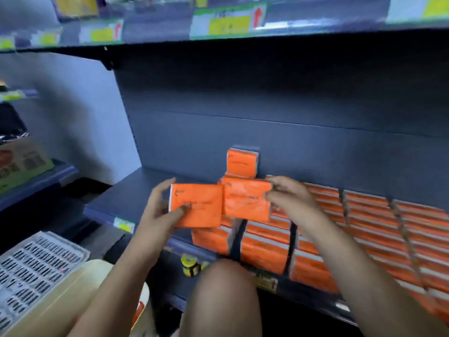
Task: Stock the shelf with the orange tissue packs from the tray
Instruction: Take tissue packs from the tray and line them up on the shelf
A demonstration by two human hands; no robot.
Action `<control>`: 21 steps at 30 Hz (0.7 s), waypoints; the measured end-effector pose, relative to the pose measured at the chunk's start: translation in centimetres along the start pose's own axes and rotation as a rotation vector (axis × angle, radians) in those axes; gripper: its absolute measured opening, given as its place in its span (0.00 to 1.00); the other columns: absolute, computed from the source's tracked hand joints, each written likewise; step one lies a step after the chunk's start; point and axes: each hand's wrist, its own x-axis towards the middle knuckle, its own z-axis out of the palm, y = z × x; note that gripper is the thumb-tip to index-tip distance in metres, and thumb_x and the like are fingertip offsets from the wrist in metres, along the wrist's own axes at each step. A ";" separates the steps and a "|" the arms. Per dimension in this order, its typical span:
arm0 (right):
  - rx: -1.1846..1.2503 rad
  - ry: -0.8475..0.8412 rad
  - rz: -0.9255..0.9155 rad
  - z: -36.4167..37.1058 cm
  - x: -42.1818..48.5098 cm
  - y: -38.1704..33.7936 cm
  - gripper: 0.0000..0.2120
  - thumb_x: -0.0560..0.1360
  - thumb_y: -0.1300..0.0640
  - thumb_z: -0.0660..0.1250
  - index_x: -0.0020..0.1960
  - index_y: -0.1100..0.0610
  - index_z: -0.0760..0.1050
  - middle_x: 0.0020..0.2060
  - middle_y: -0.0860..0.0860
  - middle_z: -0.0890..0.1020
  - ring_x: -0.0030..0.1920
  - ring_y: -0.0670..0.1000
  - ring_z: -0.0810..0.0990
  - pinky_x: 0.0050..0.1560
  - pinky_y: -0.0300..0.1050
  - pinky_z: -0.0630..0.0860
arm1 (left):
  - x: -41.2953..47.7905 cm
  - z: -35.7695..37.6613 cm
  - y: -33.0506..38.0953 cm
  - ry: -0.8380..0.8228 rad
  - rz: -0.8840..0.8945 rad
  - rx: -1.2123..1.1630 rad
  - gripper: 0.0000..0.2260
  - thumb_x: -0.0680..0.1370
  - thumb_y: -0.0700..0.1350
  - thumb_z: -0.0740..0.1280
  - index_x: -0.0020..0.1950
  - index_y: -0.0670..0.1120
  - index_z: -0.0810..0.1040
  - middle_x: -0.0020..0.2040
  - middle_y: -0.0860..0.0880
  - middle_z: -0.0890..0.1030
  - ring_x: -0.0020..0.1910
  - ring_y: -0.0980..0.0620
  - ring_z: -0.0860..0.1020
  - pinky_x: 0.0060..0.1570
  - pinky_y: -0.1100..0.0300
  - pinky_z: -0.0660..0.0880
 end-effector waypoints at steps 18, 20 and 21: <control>-0.463 0.466 -0.004 -20.6 2.1 5.3 0.11 0.75 0.60 0.73 0.54 0.47 0.83 0.45 0.41 0.84 0.47 0.44 0.81 0.50 0.37 0.72 | 15.8 20.4 -0.3 -0.409 0.254 0.399 0.23 0.73 0.30 0.74 0.61 0.50 0.78 0.54 0.58 0.79 0.50 0.63 0.79 0.54 0.58 0.75; -0.526 0.482 -0.021 -20.8 3.2 6.0 0.12 0.76 0.61 0.71 0.55 0.46 0.83 0.44 0.41 0.84 0.45 0.40 0.80 0.47 0.31 0.71 | 17.4 22.0 -1.1 -0.426 0.337 0.499 0.24 0.71 0.28 0.74 0.59 0.51 0.77 0.54 0.57 0.80 0.52 0.65 0.78 0.56 0.59 0.74; -0.539 0.489 -0.019 -20.9 3.8 6.4 0.13 0.75 0.61 0.71 0.55 0.45 0.83 0.42 0.40 0.84 0.42 0.37 0.79 0.45 0.26 0.70 | 18.2 22.6 -1.6 -0.433 0.371 0.544 0.24 0.70 0.28 0.73 0.58 0.52 0.77 0.55 0.54 0.81 0.53 0.61 0.78 0.57 0.57 0.74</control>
